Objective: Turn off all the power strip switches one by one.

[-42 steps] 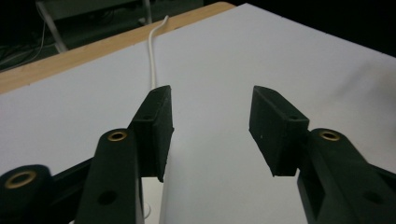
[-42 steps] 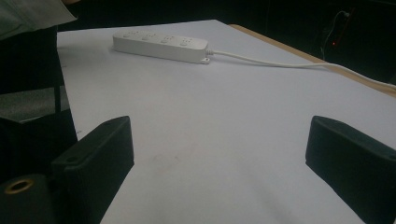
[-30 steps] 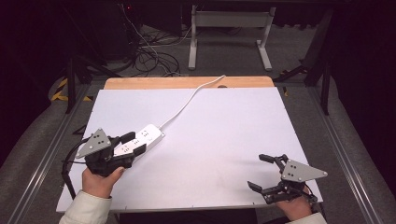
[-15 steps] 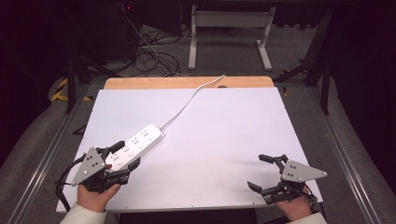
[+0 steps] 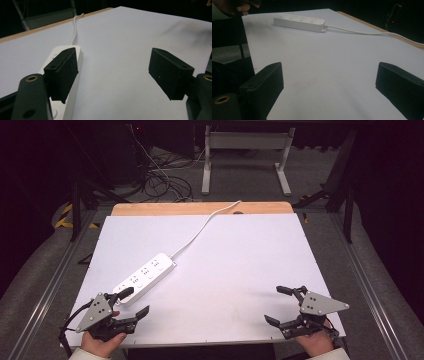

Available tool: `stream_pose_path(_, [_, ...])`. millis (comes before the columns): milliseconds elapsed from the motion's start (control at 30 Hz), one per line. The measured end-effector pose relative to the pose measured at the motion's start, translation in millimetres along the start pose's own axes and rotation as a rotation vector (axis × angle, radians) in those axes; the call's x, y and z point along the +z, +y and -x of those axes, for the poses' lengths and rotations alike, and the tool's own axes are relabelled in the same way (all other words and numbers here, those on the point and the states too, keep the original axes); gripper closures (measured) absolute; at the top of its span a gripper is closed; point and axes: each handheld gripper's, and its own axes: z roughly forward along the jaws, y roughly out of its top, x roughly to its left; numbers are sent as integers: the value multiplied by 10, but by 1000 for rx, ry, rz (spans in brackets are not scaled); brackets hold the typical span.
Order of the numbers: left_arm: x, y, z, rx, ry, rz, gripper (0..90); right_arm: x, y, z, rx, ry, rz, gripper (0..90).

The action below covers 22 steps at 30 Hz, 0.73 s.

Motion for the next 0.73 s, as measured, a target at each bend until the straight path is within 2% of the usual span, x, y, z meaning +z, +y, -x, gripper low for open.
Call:
stream_pose_path(167, [-7, -91, -33, 29, 12, -45, 248, 0, -1, 2, 0, 0, 0, 81])
stream_pose_path(400, [7, -70, -27, 27, 12, -34, 243, 9, -6, 11, 9, 3, -6, 80])
stream_pose_path(467, [9, -55, -34, -1, 33, -35, 237, 11, -7, 13, 9, 2, -8, 80])
stream_pose_path(533, [9, -47, -23, 9, 54, -27, 231, 13, -7, 14, 13, 4, -12, 79])
stream_pose_path(567, [7, -46, -13, 4, 50, -21, 233, 14, -6, 14, 13, 5, -12, 79])
stream_pose_path(700, [-12, -33, -9, 31, 44, -5, 233, 15, -6, 14, 14, 5, -12, 79])
stream_pose_path(733, [-11, -33, -8, 23, 38, 4, 233, 16, -6, 15, 15, 5, -13, 79])
